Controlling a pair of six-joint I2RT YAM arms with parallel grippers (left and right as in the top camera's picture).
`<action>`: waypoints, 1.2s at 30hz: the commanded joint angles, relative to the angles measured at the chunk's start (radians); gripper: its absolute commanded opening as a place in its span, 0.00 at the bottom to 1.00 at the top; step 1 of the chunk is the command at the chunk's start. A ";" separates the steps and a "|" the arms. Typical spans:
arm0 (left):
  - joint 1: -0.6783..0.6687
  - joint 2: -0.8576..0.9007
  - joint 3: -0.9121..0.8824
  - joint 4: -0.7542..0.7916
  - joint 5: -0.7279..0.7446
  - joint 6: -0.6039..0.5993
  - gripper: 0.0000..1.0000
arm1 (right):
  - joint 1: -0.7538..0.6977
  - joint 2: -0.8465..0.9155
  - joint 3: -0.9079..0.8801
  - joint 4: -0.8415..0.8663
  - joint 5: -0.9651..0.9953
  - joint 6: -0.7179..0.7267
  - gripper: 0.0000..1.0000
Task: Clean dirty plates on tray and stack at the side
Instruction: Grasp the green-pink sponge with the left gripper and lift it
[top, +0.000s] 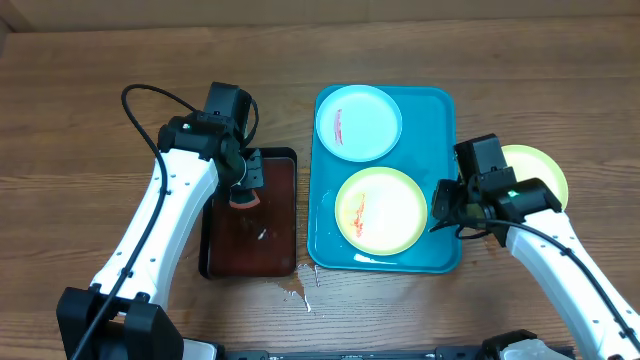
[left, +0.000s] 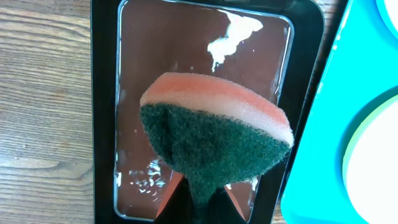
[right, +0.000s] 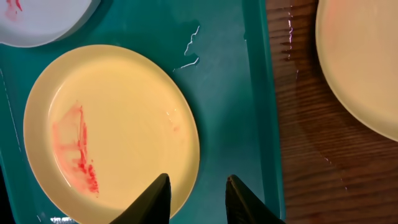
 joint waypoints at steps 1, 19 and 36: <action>0.000 -0.005 0.012 -0.002 -0.019 0.016 0.04 | 0.003 0.043 0.019 0.031 -0.016 -0.027 0.32; -0.001 -0.005 0.178 -0.104 -0.015 0.057 0.04 | 0.006 0.349 0.015 0.171 -0.112 -0.114 0.12; -0.009 -0.005 0.182 -0.059 0.073 0.068 0.04 | 0.006 0.349 -0.037 0.232 -0.148 -0.114 0.21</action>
